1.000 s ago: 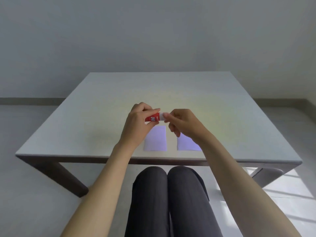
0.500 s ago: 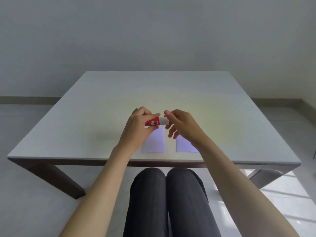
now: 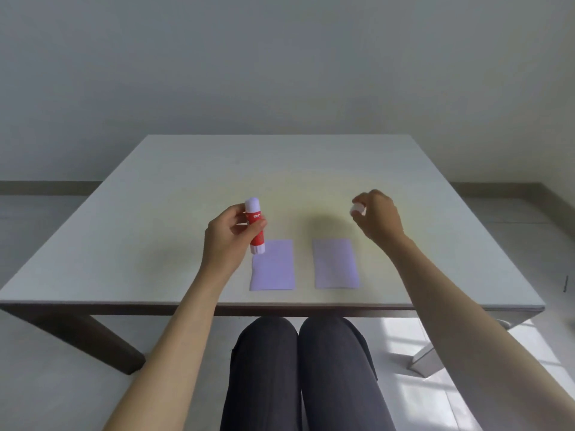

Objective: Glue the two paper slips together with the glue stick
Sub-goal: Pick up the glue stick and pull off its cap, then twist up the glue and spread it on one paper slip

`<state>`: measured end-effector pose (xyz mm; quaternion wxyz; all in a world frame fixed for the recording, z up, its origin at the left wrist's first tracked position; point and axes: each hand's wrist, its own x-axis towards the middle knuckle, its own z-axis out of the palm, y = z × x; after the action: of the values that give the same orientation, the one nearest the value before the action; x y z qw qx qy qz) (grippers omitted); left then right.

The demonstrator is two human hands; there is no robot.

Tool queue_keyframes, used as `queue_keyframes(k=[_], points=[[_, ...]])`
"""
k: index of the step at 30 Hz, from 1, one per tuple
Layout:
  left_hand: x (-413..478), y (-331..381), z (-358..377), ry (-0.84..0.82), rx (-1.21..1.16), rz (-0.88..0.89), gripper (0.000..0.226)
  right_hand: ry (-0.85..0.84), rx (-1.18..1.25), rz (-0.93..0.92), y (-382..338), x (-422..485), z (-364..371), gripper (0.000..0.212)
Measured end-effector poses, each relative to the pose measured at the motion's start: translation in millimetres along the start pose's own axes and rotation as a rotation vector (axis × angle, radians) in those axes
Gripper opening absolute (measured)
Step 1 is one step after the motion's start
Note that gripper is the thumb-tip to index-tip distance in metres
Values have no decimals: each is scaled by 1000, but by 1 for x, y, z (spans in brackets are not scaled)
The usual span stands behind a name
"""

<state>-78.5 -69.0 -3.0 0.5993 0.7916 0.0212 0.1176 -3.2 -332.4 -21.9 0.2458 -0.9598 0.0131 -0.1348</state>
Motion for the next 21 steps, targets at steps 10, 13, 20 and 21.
queue_keyframes(k=[10, 13, 20, 21], points=[[6, 13, 20, 148, -272, -84, 15, 106, 115, -183, -24, -40, 6, 59], [7, 21, 39, 232, -466, -188, 22, -180, 832, -174, -72, -73, 11, 46], [-5, 13, 44, 174, -627, -251, 21, -171, 1149, 114, -103, -85, 23, 22], [-6, 12, 42, 117, -608, -219, 19, -243, 1206, 250, -104, -85, 25, 30]])
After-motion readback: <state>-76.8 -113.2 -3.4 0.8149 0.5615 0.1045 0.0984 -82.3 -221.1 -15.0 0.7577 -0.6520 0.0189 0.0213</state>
